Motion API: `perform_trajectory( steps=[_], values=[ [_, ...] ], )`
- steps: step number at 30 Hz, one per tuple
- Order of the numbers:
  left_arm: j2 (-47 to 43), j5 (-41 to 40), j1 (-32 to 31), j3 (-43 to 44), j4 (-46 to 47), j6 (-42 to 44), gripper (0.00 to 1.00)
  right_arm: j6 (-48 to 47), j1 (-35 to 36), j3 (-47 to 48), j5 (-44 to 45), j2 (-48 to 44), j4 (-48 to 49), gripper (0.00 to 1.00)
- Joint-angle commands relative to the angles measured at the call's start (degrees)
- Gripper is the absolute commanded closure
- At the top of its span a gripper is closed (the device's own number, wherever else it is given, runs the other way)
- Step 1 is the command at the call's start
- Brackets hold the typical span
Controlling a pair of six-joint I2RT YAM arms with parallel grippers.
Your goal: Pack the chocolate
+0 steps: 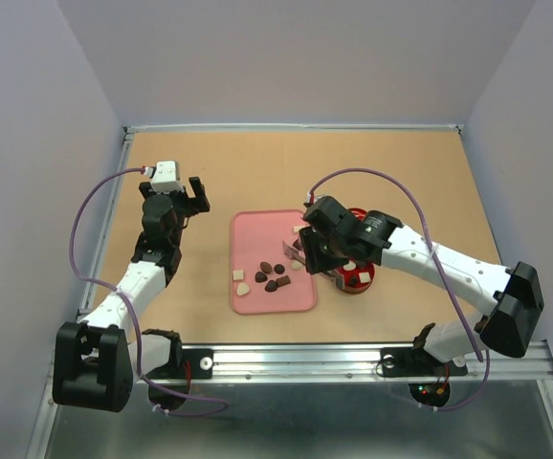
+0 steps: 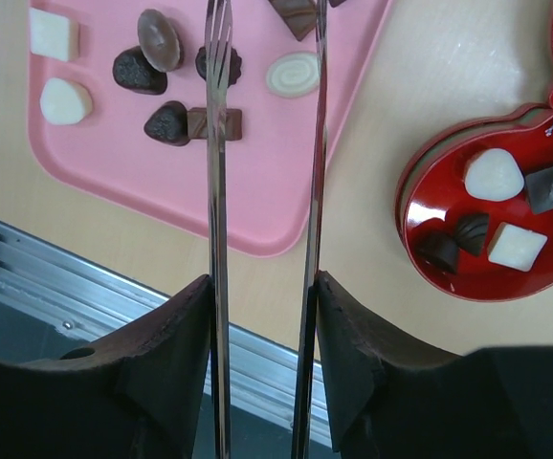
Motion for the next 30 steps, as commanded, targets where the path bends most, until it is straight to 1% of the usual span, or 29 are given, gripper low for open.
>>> perform_trajectory(
  steps=[1, 11, 30],
  values=[
    [-0.29, -0.04, 0.34, 0.99, 1.92, 0.17, 0.04, -0.51, 0.49, -1.26, -2.27, -0.07, 2.54, 0.50],
    [-0.38, 0.22, 0.34, 0.99, 2.00, 0.08, 0.04, 0.20, 0.49, -3.46, -2.01, -1.03, 1.84, 0.49],
    [-0.29, 0.57, 0.34, 1.08, 2.09, -0.10, 0.04, -0.86, 0.49, -4.69, -2.80, 1.16, 1.22, 0.48]
  ],
)
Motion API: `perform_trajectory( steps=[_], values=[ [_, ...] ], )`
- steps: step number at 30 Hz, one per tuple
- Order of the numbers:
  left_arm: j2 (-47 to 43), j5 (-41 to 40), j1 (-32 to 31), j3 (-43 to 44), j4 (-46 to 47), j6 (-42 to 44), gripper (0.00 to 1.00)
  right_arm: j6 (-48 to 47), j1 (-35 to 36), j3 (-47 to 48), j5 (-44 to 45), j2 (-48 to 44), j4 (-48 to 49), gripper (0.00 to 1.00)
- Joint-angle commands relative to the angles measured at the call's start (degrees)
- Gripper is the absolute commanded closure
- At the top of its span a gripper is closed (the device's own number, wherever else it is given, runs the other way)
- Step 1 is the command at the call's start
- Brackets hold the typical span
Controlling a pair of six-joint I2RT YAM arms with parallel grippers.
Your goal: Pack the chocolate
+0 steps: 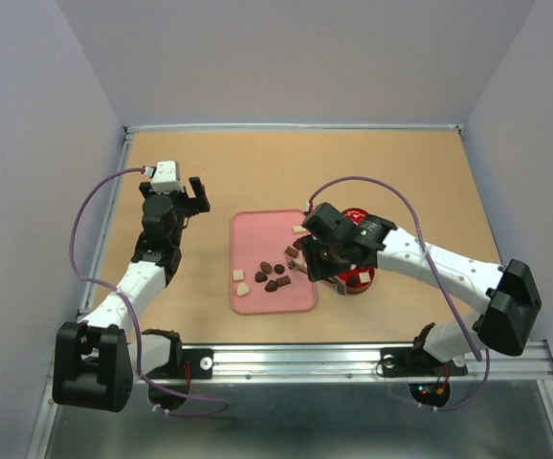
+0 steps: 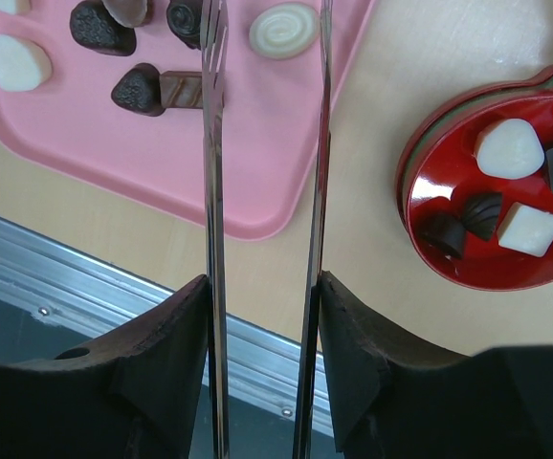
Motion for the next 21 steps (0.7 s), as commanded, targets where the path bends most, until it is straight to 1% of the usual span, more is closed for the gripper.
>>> perform_trajectory(
  steps=[1, 7, 11, 12, 14, 18, 21],
  values=[
    [-0.40, 0.42, 0.34, 1.08, 1.98, -0.07, 0.04, -0.84, 0.40, -1.04, -0.11, 0.55, 0.96, 0.48],
    [-0.49, 0.42, 0.43, 1.08, 2.07, -0.16, 0.04, -1.01, 0.49, -1.04, 0.33, 1.34, 0.69, 0.48],
    [-0.31, 0.42, 0.34, 1.08, 1.98, -0.16, 0.04, -0.92, 0.49, -1.13, -0.20, 1.69, 0.26, 0.55],
    [-0.40, 0.33, 0.34, 1.08, 1.98, -0.08, 0.04, -0.84, 0.49, -1.04, -0.29, 1.69, 0.17, 0.59],
    [-0.31, 0.24, 0.34, 1.08, 1.98, -0.16, 0.04, -0.84, 0.49, -0.86, 0.15, 1.43, -0.36, 0.64],
    [-0.40, 0.16, 0.34, 1.08, 1.98, -0.07, 0.04, -0.40, 0.49, 0.36, 1.38, 0.03, -1.24, 0.68],
    [-0.40, 0.16, 0.34, 0.99, 1.90, -0.07, 0.04, -0.14, 0.49, 2.03, 2.35, -1.81, -1.59, 0.68]
  ],
)
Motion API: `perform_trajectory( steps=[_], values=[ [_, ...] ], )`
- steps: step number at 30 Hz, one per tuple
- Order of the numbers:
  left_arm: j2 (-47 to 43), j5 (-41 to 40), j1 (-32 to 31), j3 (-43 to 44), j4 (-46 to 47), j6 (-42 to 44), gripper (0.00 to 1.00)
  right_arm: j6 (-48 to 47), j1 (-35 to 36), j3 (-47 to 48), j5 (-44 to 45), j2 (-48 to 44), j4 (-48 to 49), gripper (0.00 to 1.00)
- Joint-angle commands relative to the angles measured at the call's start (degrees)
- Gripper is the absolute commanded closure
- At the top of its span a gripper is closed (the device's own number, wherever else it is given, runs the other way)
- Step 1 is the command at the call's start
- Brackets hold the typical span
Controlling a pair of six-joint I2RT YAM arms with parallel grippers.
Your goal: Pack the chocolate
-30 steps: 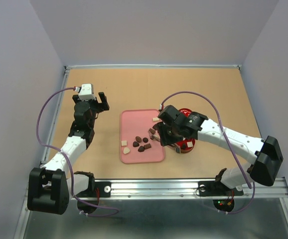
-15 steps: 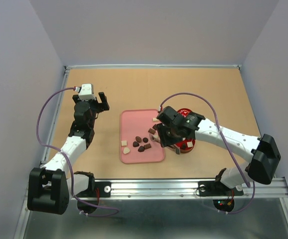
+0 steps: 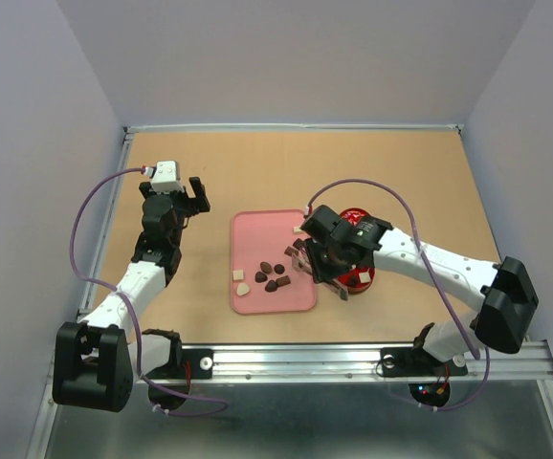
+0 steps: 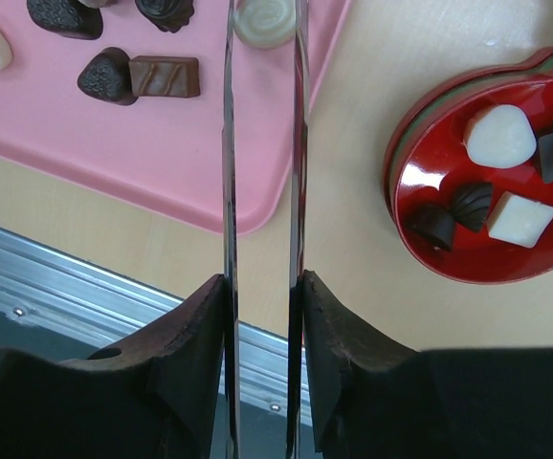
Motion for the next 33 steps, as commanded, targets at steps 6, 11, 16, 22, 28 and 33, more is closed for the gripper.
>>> perform_trajectory(
  steps=[6, 11, 16, 22, 28, 33],
  values=[
    [-0.58, 0.02, 0.34, 0.99, 1.98, -0.07, 0.04, 0.96, 0.40, 4.69, 3.33, -6.05, -1.94, 0.68],
    [-0.67, 0.20, 0.34, 0.90, 1.98, -0.07, 0.04, 2.54, 0.49, 5.31, 6.23, -8.16, -4.75, 0.68],
    [-0.75, 0.29, 0.34, 0.82, 1.90, -0.07, 0.04, 4.65, 0.49, 5.31, 11.42, -10.62, -10.72, 0.68],
    [-1.02, 0.37, 0.34, 0.90, 1.98, -0.07, 0.04, 8.16, 0.49, 4.34, 15.11, -13.26, -16.44, 0.68],
    [-1.02, 0.46, 0.34, 0.81, 1.90, -0.25, 0.04, 10.80, 0.49, 3.64, 15.91, -15.28, -19.60, 0.68],
    [-1.19, 0.46, 0.34, 0.81, 1.90, -0.25, 0.04, 11.77, 0.49, 2.23, 14.42, -16.25, -20.40, 0.68]
  ],
)
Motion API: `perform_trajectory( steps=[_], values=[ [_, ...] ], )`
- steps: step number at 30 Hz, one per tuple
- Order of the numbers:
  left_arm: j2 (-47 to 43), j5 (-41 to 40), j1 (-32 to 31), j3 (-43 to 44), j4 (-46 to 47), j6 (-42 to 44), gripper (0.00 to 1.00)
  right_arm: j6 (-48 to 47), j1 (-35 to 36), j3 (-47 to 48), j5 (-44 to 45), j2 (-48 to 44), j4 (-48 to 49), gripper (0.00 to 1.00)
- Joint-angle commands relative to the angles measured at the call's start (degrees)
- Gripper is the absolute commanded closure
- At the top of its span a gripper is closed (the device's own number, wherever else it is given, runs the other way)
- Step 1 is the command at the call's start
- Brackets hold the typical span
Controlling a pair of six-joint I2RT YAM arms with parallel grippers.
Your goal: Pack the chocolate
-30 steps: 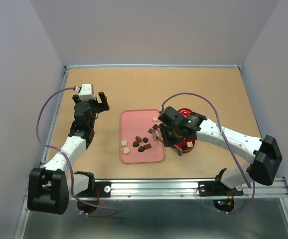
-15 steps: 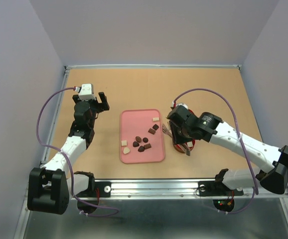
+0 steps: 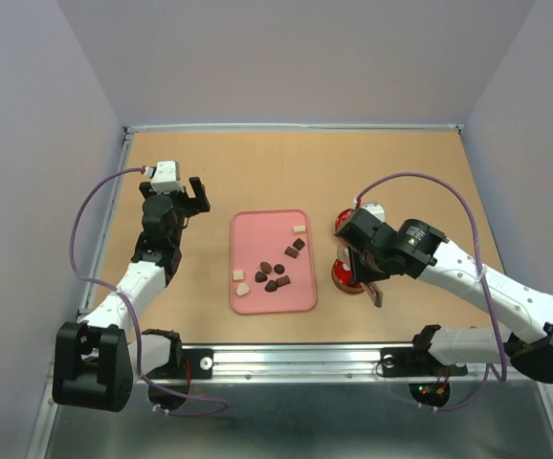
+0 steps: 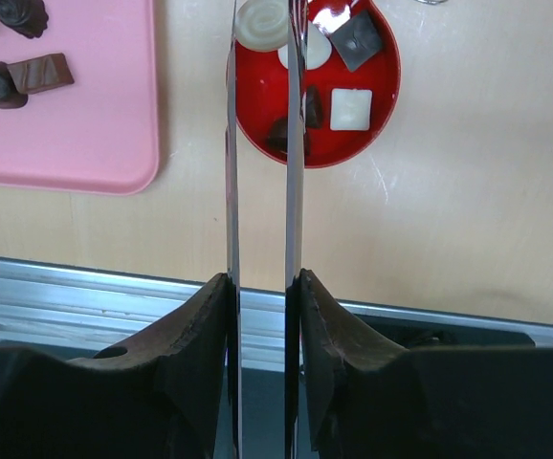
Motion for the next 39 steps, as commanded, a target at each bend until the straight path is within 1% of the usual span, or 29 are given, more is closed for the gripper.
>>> perform_trajectory(
  steps=[1, 8, 11, 14, 18, 21, 31, 34, 39],
  values=[
    [-1.26, 0.53, 0.34, 0.81, 1.90, -0.14, 0.04, 2.03, 0.49, -0.15, 0.58, -1.63, -1.34, 0.68],
    [-1.17, 0.62, 0.34, 0.81, 1.98, -0.14, 0.04, 1.85, 0.49, -1.91, -1.44, -0.84, -1.08, 0.68],
    [-1.17, 0.62, 0.43, 0.81, 1.90, -0.23, 0.04, 1.59, 0.49, -2.08, -1.62, -0.48, -0.73, 0.65],
    [-1.00, 0.71, 0.42, 0.90, 1.90, -0.23, 0.04, 1.32, 0.49, -2.00, -1.53, -0.13, -0.64, 0.59],
    [-0.91, 0.71, 0.42, 0.90, 1.90, -0.23, 0.04, 0.97, 0.40, -1.82, -0.92, -0.05, -0.38, 0.49],
    [-0.82, 0.79, 0.42, 0.99, 1.90, -0.23, 0.04, 0.88, 0.49, -1.65, -0.83, 0.04, -0.29, 0.46],
    [-0.82, 0.88, 0.43, 0.99, 1.90, -0.32, 0.04, -0.25, 0.49, 1.69, 1.28, 0.22, 0.41, 0.46],
    [-0.73, 0.79, 0.34, 0.99, 1.90, -0.32, 0.04, -2.27, 0.49, 3.71, 1.98, 1.27, 2.08, 0.46],
    [-0.64, 0.62, 0.34, 0.99, 1.90, -0.23, 0.04, -6.58, 0.49, 5.82, 1.37, 4.52, 8.75, 0.46]
  ],
)
